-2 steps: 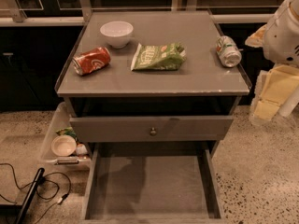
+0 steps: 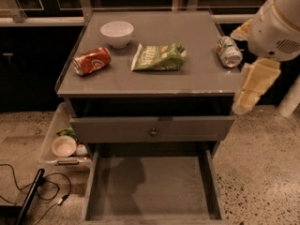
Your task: Place green jalapeno chip bag into middle drawer
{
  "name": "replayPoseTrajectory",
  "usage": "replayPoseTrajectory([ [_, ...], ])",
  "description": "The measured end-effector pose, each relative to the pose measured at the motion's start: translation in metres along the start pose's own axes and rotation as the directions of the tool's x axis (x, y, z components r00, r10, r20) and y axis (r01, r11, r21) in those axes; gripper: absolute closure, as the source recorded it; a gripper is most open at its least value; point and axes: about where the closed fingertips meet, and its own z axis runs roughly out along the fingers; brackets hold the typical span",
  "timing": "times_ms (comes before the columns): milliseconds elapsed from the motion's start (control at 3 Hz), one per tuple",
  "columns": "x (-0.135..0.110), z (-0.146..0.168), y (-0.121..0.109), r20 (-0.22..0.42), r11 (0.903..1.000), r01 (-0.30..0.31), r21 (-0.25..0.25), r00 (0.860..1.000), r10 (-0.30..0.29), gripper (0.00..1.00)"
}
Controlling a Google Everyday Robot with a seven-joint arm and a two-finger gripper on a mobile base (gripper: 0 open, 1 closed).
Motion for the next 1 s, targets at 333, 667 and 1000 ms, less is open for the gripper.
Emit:
replayPoseTrajectory([
  [333, -0.027, 0.027, -0.032, 0.140, 0.9983, 0.056, 0.016, 0.988, -0.058, 0.00],
  [667, -0.042, 0.059, -0.063, 0.206, 0.9973, 0.067, 0.030, 0.976, -0.072, 0.00],
  [1000, -0.042, 0.059, -0.063, 0.206, 0.9973, 0.067, 0.030, 0.976, -0.072, 0.00],
])
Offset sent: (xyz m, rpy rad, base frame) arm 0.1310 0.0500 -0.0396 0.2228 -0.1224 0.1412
